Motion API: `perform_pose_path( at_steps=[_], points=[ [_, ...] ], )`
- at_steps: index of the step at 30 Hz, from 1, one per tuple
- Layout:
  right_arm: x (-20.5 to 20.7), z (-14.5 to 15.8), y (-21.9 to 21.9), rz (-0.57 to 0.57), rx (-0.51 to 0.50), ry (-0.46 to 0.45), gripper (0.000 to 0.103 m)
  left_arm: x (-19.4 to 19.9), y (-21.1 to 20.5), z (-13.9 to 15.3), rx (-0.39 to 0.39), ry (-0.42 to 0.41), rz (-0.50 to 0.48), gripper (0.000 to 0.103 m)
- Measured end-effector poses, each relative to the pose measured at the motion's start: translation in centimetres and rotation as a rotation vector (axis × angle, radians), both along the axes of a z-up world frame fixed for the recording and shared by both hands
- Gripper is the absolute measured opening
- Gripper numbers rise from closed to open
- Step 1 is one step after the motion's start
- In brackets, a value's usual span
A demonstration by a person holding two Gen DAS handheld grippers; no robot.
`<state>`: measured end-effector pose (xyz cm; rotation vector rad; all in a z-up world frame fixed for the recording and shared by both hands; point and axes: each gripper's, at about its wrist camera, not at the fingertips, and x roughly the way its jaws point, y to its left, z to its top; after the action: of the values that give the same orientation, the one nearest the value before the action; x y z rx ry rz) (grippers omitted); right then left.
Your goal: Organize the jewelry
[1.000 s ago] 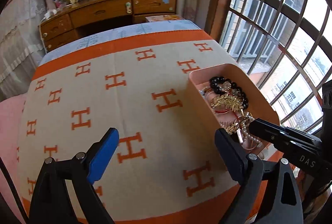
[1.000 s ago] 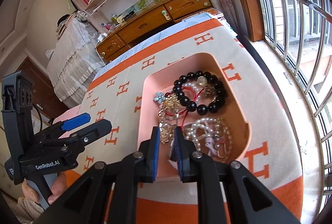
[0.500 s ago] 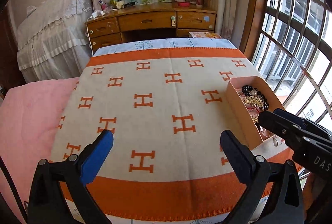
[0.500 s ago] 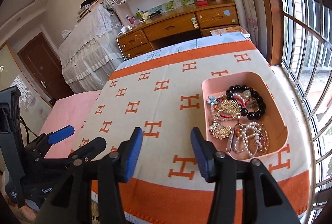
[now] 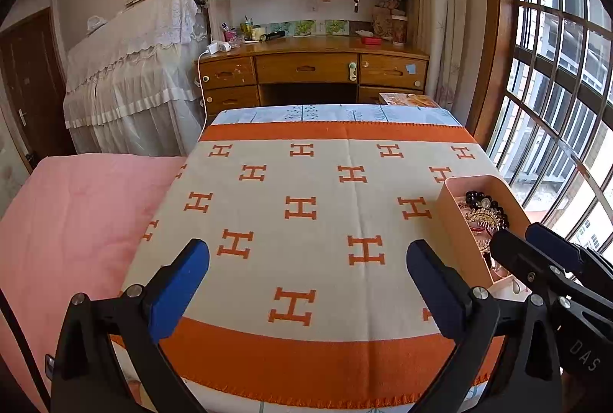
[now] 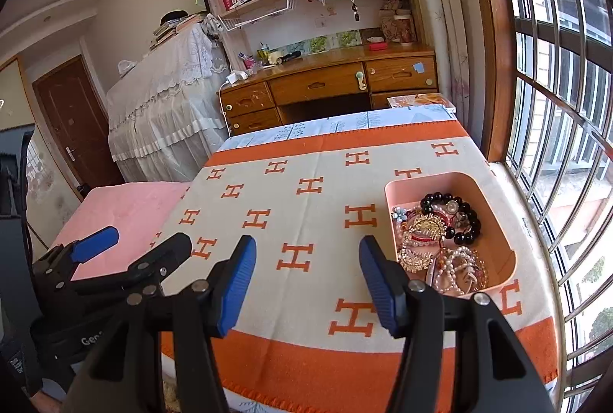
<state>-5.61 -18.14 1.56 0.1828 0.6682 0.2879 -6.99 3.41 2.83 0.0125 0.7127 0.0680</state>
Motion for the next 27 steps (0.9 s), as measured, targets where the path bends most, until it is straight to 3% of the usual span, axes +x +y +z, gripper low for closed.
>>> perform_pose_path(
  at_steps=[12,27],
  points=[
    [-2.0,0.2,0.3,-0.040,-0.020,-0.032,0.057,-0.8,-0.5,0.0,-0.005,-0.015,-0.028,0.102],
    [-2.1,0.0,0.0,-0.051,-0.004,-0.006,0.057,-0.7,-0.8,-0.3,-0.009,0.001,-0.042,0.102]
  ],
)
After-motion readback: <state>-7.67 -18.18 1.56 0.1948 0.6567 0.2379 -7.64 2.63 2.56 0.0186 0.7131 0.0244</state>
